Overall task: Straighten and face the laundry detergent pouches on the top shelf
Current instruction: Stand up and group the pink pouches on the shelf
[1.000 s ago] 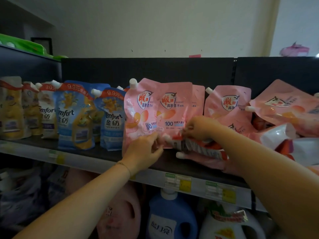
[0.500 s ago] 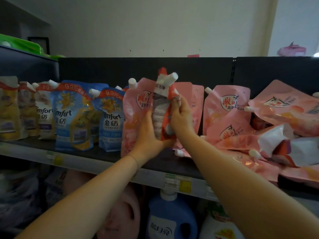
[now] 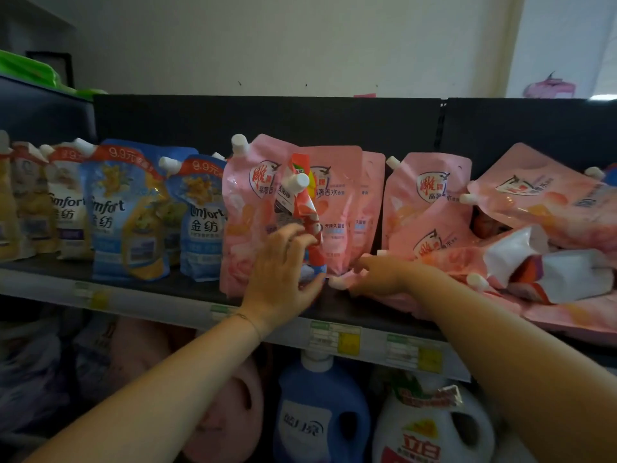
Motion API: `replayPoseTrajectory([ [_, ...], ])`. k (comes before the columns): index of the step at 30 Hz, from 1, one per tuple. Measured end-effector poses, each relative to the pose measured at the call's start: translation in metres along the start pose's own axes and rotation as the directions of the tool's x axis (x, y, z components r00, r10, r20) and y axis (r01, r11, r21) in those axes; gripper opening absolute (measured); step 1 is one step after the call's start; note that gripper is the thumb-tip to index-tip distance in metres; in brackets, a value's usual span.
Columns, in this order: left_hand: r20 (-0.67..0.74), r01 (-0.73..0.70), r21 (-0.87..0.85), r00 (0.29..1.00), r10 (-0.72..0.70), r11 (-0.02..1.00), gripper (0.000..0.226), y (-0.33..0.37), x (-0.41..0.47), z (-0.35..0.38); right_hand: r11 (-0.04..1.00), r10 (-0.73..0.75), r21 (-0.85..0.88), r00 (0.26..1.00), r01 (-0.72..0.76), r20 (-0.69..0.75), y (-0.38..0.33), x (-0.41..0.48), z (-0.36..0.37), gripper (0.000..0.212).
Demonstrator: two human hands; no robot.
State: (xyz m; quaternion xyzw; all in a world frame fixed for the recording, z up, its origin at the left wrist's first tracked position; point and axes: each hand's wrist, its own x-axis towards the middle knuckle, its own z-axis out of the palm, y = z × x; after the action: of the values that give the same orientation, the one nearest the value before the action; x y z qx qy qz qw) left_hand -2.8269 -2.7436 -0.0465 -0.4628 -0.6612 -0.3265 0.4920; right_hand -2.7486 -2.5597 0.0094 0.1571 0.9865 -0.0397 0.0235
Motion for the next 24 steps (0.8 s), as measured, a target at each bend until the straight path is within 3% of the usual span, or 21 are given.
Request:
replayPoseTrajectory([
  [2,0.052,-0.146,0.023,0.988,0.145,0.989,0.032,0.009,0.0,0.005,0.998,-0.012,-0.063,0.999,0.01,-0.036,0.0,-0.001,0.007,0.069],
  [5,0.219,-0.238,-0.103,0.941,0.256,0.966,0.015,0.024,0.001,0.013,0.986,-0.026,-0.165,0.994,0.008,-0.109,0.002,0.0,0.019,0.049],
  [7,0.272,-0.177,-0.155,0.938,0.214,0.972,0.009,0.031,0.001,0.014,0.981,-0.05,-0.196,0.978,0.009,-0.205,0.005,0.002,0.026,0.034],
  [10,0.365,0.0,-0.192,0.928,0.071,0.981,0.004,0.039,-0.001,0.014,0.998,0.041,-0.019,0.93,-0.052,-0.365,0.01,0.001,0.027,0.026],
  [13,0.513,0.185,-0.189,0.856,-0.064,0.964,0.022,0.044,0.004,0.015,0.986,0.101,0.165,0.827,-0.01,-0.552,0.013,-0.001,0.013,0.016],
  [16,0.585,0.363,-0.226,0.793,-0.172,0.904,0.05,0.052,0.013,0.019,0.918,0.206,0.381,0.692,0.108,-0.692,0.005,-0.002,-0.009,0.021],
  [19,0.676,0.616,-0.495,0.716,-0.173,0.613,0.079,0.072,0.025,0.023,0.794,0.306,0.513,0.516,0.325,-0.8,-0.016,-0.007,-0.036,0.022],
  [21,0.672,0.634,-0.555,0.723,-0.16,0.539,0.107,0.079,0.034,0.03,0.714,0.361,0.536,0.419,0.451,-0.833,-0.03,-0.014,-0.054,0.026],
  [24,0.633,0.61,-0.551,0.75,-0.191,0.57,0.132,0.074,0.047,0.037,0.602,0.378,0.512,0.347,0.613,-0.859,-0.043,-0.022,-0.068,0.034],
])
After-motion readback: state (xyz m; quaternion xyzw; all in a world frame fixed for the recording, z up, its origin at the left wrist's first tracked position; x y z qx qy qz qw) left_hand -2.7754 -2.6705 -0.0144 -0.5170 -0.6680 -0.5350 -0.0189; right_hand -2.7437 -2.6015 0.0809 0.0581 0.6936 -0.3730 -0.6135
